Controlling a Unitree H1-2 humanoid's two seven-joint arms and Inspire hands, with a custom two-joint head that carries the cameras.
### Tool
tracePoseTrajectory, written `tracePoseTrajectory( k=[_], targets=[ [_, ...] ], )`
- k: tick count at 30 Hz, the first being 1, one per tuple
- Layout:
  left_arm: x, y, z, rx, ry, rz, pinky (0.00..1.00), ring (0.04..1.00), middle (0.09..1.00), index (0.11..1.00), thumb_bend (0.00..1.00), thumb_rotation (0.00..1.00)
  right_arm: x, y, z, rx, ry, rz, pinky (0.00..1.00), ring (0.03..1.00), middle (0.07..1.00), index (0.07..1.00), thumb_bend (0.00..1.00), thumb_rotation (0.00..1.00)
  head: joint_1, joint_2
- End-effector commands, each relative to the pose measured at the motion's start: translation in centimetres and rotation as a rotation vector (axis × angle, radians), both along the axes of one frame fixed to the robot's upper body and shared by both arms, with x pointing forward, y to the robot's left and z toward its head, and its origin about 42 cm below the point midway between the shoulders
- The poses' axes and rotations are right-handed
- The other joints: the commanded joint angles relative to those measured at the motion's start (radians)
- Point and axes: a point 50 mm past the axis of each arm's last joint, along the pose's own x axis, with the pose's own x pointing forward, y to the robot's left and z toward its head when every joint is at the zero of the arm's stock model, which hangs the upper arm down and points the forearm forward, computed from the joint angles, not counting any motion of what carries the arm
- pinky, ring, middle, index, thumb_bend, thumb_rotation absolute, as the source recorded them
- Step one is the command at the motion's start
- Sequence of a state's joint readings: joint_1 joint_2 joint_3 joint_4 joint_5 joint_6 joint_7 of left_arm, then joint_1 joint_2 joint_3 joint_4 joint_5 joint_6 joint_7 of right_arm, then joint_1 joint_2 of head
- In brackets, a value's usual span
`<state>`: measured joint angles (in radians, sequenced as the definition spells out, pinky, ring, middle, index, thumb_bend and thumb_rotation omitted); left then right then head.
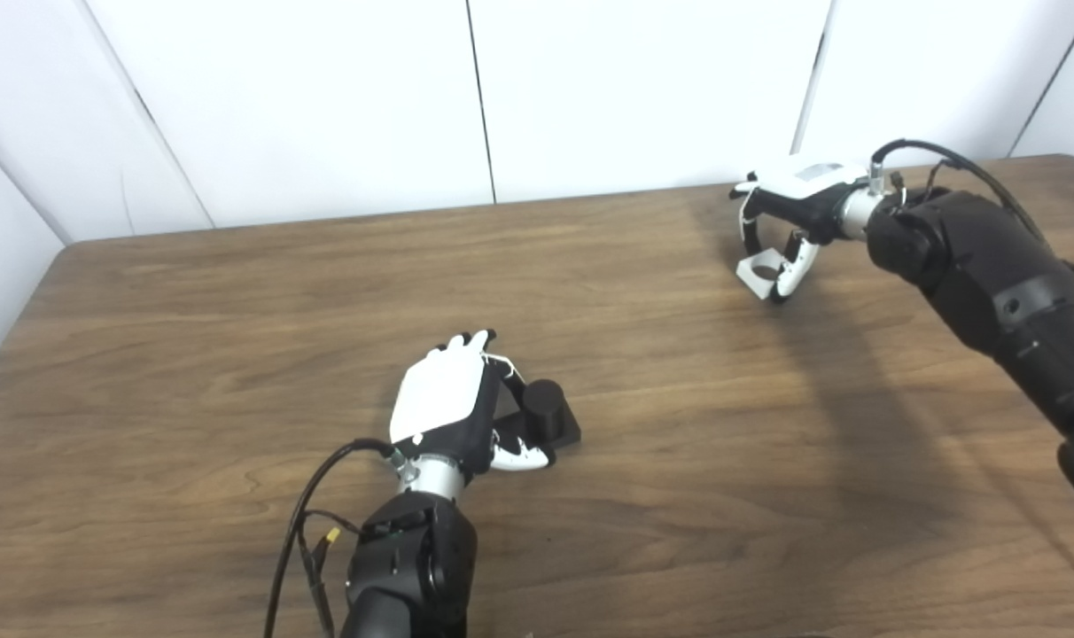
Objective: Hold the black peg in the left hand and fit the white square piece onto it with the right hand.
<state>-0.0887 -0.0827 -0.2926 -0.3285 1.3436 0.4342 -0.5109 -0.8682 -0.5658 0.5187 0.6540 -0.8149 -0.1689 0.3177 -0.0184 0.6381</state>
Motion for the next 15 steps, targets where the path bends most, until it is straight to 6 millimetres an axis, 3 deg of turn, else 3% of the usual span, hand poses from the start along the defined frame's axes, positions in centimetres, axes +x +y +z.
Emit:
tracePoseTrajectory(
  k=[1, 15],
  targets=[
    [0.2, 0.3, -0.4, 0.035, 0.016, 0.017, 1.00, 1.000, 0.975, 0.482, 0.52, 0.05, 0.5, 0.3, 4.1, 0.027, -0.094, 0.004, 1.00, 1.000, 0.944, 0.492, 0.53, 0.14, 0.000, 0.001],
    [0.3, 0.2, -0.5, 0.058, 0.016, 0.009, 1.00, 1.000, 0.974, 0.482, 0.52, 0.05, -2.0, 2.7, 5.3, 0.056, -0.131, 0.107, 1.00, 1.000, 0.939, 0.491, 0.53, 0.14, 0.000, 0.003]
  ],
)
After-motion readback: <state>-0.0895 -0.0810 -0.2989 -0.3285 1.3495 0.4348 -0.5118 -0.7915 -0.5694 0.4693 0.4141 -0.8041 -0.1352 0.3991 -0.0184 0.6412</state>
